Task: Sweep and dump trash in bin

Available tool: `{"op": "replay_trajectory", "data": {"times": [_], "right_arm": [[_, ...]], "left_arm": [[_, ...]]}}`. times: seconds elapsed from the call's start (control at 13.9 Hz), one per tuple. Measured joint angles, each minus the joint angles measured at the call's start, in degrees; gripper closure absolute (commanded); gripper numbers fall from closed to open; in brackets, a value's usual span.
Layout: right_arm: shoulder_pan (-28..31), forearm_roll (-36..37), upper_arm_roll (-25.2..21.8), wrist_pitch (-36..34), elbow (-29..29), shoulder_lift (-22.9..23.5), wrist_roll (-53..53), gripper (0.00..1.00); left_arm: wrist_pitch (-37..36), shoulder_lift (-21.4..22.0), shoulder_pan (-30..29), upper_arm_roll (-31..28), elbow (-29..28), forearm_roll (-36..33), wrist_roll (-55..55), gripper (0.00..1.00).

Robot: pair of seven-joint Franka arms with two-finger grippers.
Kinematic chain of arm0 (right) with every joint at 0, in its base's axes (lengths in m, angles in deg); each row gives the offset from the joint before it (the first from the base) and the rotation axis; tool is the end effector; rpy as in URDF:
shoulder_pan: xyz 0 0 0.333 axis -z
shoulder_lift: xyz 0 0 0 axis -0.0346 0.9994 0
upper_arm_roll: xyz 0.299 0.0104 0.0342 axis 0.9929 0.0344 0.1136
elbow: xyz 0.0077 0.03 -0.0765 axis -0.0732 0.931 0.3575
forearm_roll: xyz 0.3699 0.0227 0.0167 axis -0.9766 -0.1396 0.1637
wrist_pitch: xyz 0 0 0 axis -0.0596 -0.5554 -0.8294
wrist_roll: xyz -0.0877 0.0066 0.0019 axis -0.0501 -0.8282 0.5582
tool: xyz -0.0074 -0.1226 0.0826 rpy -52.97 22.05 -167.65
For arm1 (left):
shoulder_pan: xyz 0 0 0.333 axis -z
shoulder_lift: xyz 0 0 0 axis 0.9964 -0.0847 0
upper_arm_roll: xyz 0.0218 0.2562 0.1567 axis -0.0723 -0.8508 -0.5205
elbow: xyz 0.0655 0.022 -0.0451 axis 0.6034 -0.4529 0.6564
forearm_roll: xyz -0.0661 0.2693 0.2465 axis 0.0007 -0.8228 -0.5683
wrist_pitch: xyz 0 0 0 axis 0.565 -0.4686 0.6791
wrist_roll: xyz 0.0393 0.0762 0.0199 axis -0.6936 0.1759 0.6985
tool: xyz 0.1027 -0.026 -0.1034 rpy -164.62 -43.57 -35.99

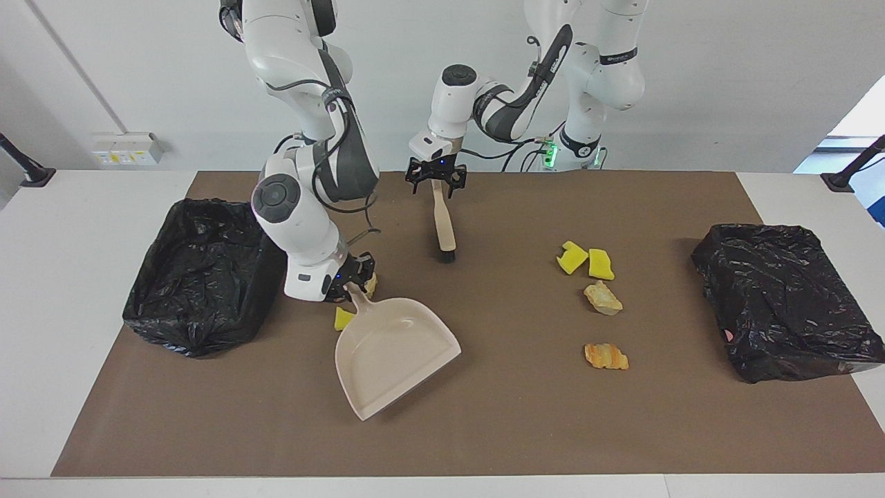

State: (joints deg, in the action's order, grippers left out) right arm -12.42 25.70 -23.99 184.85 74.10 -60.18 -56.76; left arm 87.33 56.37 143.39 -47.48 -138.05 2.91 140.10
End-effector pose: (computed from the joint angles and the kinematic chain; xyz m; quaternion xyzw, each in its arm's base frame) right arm 0.6169 0.1486 0.3488 -0.9472 -0.3095 0.0301 0.0782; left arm 0.2506 -0.4550 0.3014 0.9955 -0.0329 0.0175 0.0866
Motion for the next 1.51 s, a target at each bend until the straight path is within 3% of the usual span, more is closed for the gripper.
{"op": "replay_trajectory", "data": {"times": [0.14, 0.36, 0.58, 0.72, 1.15, 1.51], "right_arm": [[-0.26, 4.41, 0.09, -0.01, -0.06, 0.0, -5.5, 1.0], [-0.49, 11.81, 0.39, -0.02, -0.06, 0.0, -13.36, 1.0], [-1.05, 13.98, 0.44, -0.02, -0.07, 0.0, -19.42, 1.0], [-1.1, 14.03, 0.45, -0.02, -0.07, 0.0, -21.42, 1.0], [-1.56, 14.1, 0.47, -0.08, 0.04, 0.0, -21.94, 1.0], [-2.32, 14.11, 0.59, -0.2, 0.27, 0.0, -21.96, 1.0]], "left_arm": [[-3.5, -0.01, 0.01, -0.01, 0.8, -0.01, 0.15, 0.15], [-5.84, -0.01, 0.02, -0.01, 1.17, -0.01, 0.31, 0.37], [-6.98, -0.01, 0.03, -0.01, 1.19, -0.01, 0.66, 0.81], [-7.08, 0.02, 0.02, -0.13, 1.25, -0.02, 0.9, 1.0], [-10.6, 0.6, -0.87, -1.42, 3.36, -0.03, 1.0, 1.0], [-22.34, 1.4, -11.13, -2.04, 10.02, -0.1, -5.87, 1.0]]}}
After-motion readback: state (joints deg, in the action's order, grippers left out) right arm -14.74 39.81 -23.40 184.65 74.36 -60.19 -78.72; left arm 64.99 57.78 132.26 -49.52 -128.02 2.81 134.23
